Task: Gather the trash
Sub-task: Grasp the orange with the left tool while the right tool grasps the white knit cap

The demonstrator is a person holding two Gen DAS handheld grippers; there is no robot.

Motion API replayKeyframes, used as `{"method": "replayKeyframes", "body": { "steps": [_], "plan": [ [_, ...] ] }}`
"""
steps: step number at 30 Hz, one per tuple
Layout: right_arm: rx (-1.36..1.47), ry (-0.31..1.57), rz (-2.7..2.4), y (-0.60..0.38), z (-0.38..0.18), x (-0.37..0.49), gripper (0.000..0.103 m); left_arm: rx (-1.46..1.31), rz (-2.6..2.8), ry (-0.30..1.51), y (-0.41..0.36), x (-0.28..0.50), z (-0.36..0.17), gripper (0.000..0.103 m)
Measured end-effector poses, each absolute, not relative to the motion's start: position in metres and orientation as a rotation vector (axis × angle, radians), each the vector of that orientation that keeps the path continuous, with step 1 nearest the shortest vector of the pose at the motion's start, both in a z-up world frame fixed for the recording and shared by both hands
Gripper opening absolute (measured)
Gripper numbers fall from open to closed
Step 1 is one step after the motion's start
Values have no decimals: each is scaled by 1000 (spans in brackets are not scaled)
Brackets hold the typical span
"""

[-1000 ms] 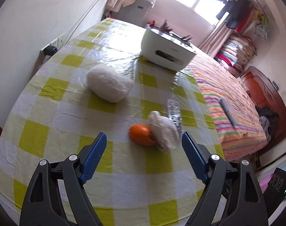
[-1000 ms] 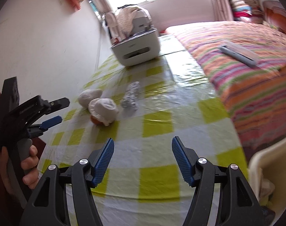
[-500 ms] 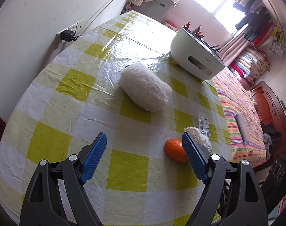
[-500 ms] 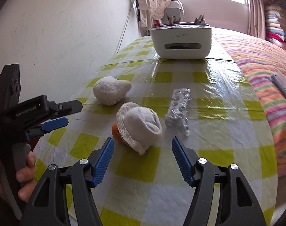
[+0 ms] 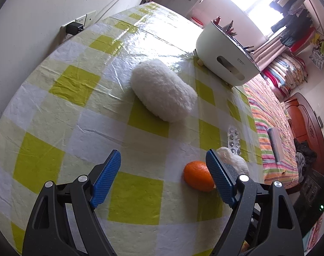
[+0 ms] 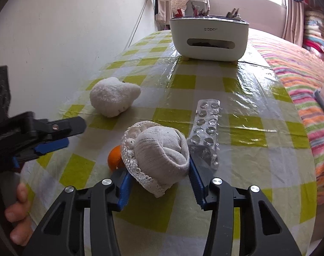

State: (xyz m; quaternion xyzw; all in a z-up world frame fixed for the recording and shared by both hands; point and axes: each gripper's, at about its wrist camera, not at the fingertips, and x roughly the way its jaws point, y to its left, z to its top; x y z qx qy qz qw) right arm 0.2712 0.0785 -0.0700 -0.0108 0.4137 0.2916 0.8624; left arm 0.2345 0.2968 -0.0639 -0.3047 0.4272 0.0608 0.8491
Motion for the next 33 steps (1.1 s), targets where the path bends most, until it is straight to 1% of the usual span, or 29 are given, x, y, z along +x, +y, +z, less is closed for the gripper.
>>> {"method": "replayKeyframes", "body": {
  "steps": [4, 8, 14, 22, 24, 25, 26, 27, 28, 33],
  "plan": [
    [83, 877, 623, 49, -63, 259, 46, -595, 107, 924, 279, 242, -66, 81],
    [140, 862, 610, 23, -59, 245, 46, -498, 115, 937, 260, 249, -67, 81],
    [242, 868, 606, -8, -59, 233, 46, -422, 105, 956, 241, 264, -70, 81],
    [297, 860, 601, -29, -59, 224, 46, -300, 140, 985, 222, 272, -76, 78],
    [302, 853, 596, -33, -58, 223, 46, -267, 153, 981, 218, 272, -76, 67],
    [306, 851, 596, -34, -57, 222, 46, -247, 160, 979, 216, 272, -76, 54],
    [313, 847, 594, -37, -57, 221, 46, -229, 163, 979, 215, 272, -76, 47],
    [314, 845, 593, -39, -56, 220, 46, -227, 150, 976, 215, 271, -76, 42],
    [315, 841, 591, -41, -55, 220, 46, -230, 136, 976, 214, 270, -77, 33],
    [326, 816, 576, -52, -50, 214, 46, -241, 107, 977, 209, 258, -76, 26]
  ]
}}
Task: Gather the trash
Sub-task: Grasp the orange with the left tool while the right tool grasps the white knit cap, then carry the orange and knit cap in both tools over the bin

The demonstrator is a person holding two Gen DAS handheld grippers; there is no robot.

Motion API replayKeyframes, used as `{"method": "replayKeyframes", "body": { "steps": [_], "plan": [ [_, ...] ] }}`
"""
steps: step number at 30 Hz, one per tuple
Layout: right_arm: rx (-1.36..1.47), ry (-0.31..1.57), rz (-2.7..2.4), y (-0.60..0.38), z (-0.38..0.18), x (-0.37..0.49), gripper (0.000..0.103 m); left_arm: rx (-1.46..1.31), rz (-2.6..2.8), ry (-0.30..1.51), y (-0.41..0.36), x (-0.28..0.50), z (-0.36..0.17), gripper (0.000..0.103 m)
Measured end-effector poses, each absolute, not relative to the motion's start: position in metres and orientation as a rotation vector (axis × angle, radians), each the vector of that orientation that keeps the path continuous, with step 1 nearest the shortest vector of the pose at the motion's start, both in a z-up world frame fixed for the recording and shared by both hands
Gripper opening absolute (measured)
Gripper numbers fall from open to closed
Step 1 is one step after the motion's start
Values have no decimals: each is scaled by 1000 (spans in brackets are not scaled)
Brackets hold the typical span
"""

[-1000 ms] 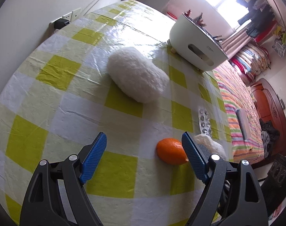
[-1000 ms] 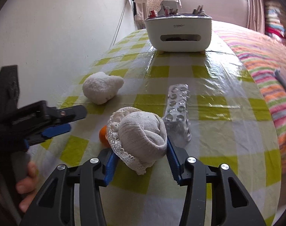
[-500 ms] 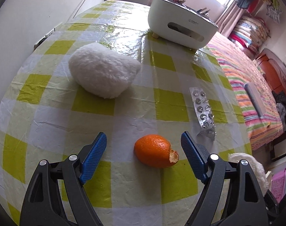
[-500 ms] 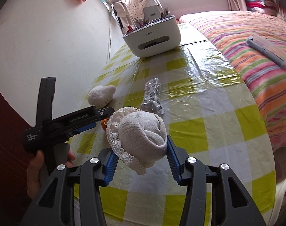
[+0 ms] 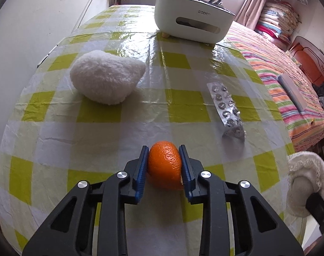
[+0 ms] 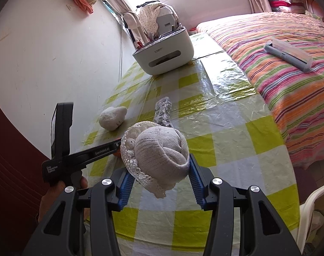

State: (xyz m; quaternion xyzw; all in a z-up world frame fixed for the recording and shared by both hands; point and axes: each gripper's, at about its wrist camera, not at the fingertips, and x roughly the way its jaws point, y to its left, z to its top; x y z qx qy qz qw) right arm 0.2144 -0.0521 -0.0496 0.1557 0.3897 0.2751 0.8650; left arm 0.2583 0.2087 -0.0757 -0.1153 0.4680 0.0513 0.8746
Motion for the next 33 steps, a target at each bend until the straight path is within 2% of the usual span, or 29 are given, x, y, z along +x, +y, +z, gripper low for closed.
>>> {"method": "replayKeyframes", "body": {
  "steps": [33],
  "plan": [
    [372, 728, 491, -126, -34, 189, 46, -139, -129, 951, 98, 205, -57, 24]
  ]
}}
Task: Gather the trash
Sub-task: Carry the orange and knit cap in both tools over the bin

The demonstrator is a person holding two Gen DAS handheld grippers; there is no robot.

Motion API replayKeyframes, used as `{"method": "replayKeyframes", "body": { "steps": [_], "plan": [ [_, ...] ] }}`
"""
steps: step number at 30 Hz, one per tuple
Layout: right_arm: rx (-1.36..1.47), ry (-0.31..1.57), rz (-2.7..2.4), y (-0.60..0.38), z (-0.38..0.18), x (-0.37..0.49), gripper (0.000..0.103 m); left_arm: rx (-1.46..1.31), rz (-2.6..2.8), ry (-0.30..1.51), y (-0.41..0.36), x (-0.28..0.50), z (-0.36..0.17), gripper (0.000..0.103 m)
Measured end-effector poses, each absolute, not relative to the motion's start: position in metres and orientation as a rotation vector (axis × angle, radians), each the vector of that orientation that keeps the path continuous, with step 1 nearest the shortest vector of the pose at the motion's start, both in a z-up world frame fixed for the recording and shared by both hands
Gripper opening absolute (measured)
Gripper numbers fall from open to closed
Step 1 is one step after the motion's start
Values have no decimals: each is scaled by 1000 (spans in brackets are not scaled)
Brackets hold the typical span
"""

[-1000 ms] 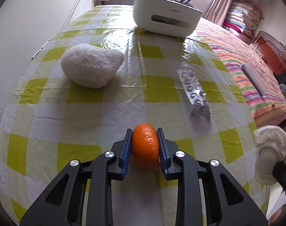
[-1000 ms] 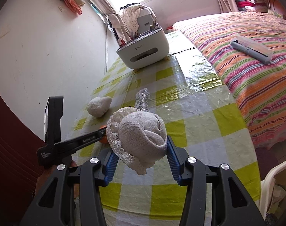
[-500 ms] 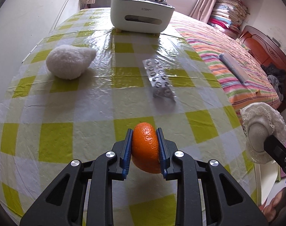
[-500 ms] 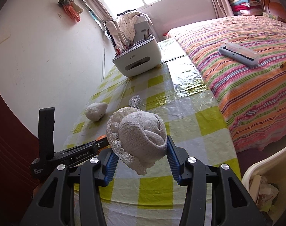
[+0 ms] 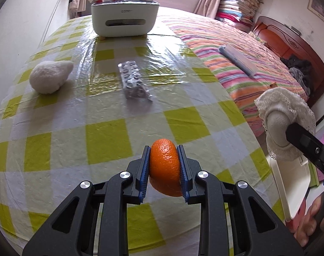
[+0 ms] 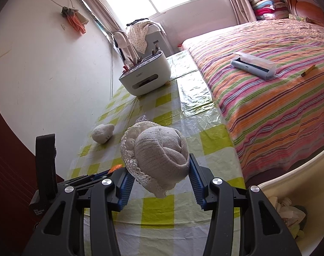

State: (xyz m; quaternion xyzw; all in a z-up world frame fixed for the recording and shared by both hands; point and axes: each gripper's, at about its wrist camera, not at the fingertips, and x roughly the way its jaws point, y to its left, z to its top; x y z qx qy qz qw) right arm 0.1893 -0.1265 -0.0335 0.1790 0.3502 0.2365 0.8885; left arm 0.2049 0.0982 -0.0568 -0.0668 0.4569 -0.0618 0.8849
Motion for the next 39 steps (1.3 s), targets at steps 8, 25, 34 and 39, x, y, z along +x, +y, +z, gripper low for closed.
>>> {"method": "replayKeyframes", "body": {
  "steps": [8, 25, 34, 39],
  "plan": [
    [379, 714, 466, -146, -33, 181, 46, -103, -170, 950, 74, 197, -54, 24],
    [413, 693, 393, -193, -38, 158, 46, -62, -251, 934, 22, 181, -45, 24],
    [437, 682, 365, -211, -39, 151, 46, -42, -303, 924, -8, 173, -40, 24],
    [443, 675, 351, -219, -40, 147, 46, -29, -332, 930, -25, 169, -41, 24]
  ]
}}
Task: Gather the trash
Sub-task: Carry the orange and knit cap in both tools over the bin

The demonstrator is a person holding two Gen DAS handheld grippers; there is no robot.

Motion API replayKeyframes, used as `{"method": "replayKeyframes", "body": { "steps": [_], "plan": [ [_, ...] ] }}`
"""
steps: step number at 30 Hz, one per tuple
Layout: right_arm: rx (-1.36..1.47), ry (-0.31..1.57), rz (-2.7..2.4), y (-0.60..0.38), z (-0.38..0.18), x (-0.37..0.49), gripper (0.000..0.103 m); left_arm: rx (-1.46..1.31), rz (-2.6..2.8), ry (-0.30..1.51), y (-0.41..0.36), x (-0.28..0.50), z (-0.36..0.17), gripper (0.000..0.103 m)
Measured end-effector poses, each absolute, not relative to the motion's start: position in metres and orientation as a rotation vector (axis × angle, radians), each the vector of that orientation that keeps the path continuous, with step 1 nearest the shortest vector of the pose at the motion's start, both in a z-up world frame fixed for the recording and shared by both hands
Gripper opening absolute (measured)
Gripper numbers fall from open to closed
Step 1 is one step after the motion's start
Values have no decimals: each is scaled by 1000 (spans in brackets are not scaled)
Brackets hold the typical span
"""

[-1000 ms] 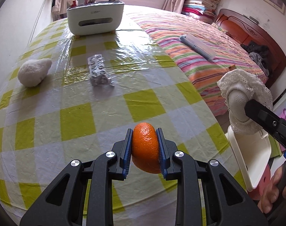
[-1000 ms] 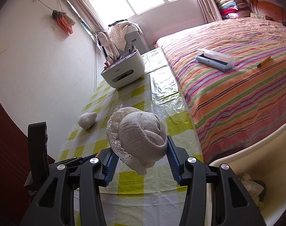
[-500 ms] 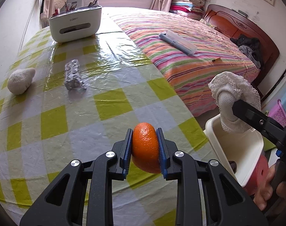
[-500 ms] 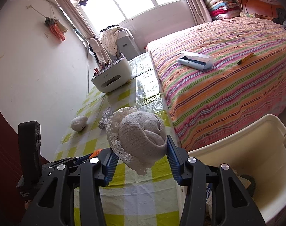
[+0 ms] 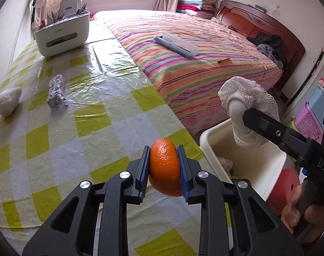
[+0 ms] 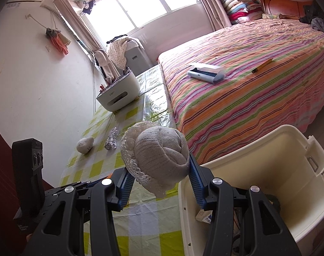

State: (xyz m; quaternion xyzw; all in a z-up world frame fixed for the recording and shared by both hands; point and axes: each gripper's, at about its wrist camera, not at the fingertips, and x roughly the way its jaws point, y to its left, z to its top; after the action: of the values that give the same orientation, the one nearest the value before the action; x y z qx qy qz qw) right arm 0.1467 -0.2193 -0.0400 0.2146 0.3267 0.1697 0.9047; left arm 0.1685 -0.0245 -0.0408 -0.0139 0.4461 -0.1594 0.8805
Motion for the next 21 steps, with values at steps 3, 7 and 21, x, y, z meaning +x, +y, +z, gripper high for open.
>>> {"method": "replayKeyframes", "body": {
  "steps": [3, 7, 21],
  "plan": [
    [452, 670, 341, -226, -41, 144, 46, -23, -346, 934, -33, 167, -42, 24],
    [467, 665, 325, -236, -42, 139, 46, -15, -367, 935, -42, 165, -42, 25],
    [493, 656, 260, -265, -46, 130, 47, 14, -444, 963, -82, 157, -50, 25]
  ]
}}
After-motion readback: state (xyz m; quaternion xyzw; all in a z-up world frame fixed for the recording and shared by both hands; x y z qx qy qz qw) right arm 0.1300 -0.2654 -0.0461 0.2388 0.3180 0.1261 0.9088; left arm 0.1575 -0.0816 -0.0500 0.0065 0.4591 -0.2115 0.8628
